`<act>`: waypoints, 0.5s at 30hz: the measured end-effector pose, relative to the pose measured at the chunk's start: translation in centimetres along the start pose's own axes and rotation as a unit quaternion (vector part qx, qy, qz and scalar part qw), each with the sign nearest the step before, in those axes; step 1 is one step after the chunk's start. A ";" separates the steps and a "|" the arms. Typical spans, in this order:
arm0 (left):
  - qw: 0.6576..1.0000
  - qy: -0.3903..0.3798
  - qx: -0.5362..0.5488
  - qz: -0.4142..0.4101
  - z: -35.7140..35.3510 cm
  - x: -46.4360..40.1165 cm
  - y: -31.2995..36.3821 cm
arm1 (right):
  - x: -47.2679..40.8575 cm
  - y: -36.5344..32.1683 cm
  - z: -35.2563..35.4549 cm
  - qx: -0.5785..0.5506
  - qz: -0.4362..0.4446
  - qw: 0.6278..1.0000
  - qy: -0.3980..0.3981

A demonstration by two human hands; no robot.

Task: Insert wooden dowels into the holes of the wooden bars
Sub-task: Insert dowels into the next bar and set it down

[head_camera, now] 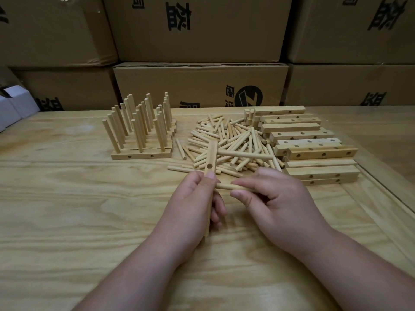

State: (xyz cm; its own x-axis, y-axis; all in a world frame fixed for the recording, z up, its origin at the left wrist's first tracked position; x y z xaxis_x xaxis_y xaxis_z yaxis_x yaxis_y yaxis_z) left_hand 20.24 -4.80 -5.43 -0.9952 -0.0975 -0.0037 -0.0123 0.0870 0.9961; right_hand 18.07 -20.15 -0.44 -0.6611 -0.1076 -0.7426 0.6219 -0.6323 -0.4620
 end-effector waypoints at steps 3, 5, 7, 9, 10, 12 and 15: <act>1.000 0.001 -0.006 -0.003 0.1 -0.1 -0.1 | -0.1 0.0 -0.1 0.009 0.000 1.000 -0.015; 1.000 -0.002 -0.011 -0.007 0.0 -0.2 -0.2 | -0.1 0.1 -0.2 0.013 0.000 1.000 -0.024; 1.000 -0.006 -0.013 -0.011 0.0 -0.2 -0.3 | -0.1 0.1 -0.2 0.012 -0.004 0.999 -0.033; 1.000 -0.009 -0.015 -0.013 -0.1 -0.2 -0.3 | 0.0 0.1 -0.3 0.010 -0.009 0.999 -0.039; 1.000 -0.009 -0.015 -0.013 -0.1 -0.1 -0.3 | 0.0 0.2 -0.3 0.009 -0.010 0.999 -0.038; 1.000 -0.004 -0.014 -0.012 -0.1 -0.1 -0.2 | 0.1 0.2 -0.3 0.002 -0.014 0.999 -0.029; 1.000 0.006 -0.013 -0.010 0.0 0.0 -0.1 | 0.1 0.3 -0.4 -0.006 -0.029 0.999 -0.020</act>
State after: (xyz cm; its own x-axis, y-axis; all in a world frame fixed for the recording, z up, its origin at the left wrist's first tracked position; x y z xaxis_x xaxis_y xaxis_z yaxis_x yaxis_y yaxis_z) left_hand 20.29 -4.81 -5.49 -0.9936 -0.1109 -0.0225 -0.0291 0.0585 0.9979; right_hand 18.31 -20.05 -0.81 -0.7123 -0.1013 -0.6946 0.5868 -0.6290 -0.5099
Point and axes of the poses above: each hand's wrist, its own x-axis away from the middle knuckle, its own z-axis out of the back of the hand, y = z × x, the point moved 7 cm from there along -x, towards the middle knuckle, and after that the axes turned 10 degrees about y, right-handed, at the moved point
